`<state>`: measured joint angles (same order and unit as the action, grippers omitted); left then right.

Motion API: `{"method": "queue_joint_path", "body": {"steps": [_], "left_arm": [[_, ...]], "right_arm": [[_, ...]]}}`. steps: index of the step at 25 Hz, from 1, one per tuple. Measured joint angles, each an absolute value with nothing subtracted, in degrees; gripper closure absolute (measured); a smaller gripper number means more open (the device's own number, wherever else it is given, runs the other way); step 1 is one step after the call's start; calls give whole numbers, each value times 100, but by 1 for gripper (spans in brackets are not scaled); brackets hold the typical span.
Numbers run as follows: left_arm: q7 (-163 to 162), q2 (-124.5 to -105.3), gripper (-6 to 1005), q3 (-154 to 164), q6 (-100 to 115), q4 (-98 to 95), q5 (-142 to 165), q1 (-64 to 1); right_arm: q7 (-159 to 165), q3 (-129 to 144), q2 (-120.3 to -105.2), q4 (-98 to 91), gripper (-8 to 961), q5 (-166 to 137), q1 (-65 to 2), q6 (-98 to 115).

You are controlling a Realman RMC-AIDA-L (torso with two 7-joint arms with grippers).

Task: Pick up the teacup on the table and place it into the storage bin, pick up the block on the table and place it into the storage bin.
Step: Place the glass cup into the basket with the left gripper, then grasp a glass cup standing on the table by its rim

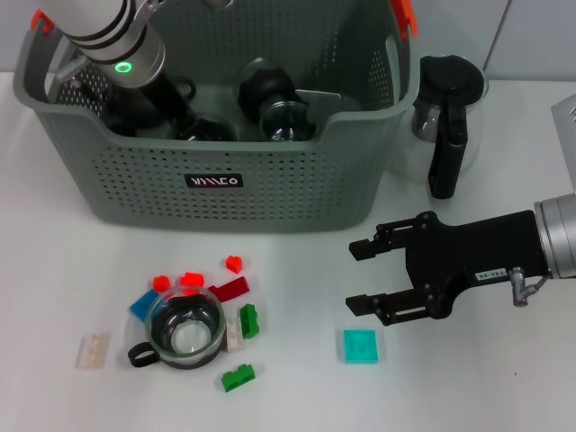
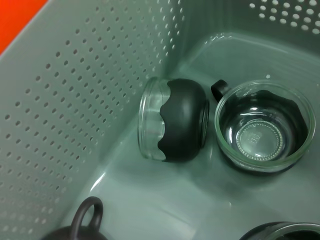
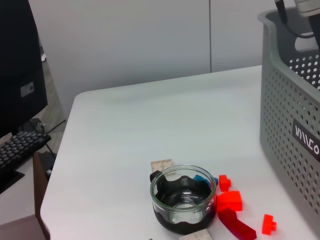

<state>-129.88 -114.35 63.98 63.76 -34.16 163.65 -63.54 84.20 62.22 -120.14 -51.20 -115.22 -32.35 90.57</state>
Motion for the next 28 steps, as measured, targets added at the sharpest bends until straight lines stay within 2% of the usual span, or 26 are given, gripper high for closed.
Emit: {"method": "queue_joint_path", "body": {"steps": [7,13,17,21,26,28], "left_arm": [[-13035,-11495,947,6650,6324,-3375,16365,-6330],[-13139,-11512,799,6720,6218,-3422,16365,-6276],[-13216,-11506,740,6434,6436,-4073,16364,-6140],[-13178,-11579,588,6188,6807,-4866,16278,-5934],[-12602,-11635,348,5319,7997,-5866,15560,-5774],[-12426,-11635,313,5006,8427,-6149,15244,-5713]], "right_arm": [[8420,6222,-12014,-5101,220,-11522,-3240,9034],[8418,6222,-12006,-5080,221,-11522,-3243,9023],[8419,6223,-12005,-5080,220,-11522,-3244,9017],[8420,6223,-12005,-5080,221,-11522,-3243,9017],[8420,6221,-12000,-5080,221,-11522,-3243,9016],[8420,6217,-11997,-5080,221,-11522,-3244,9017]]}}
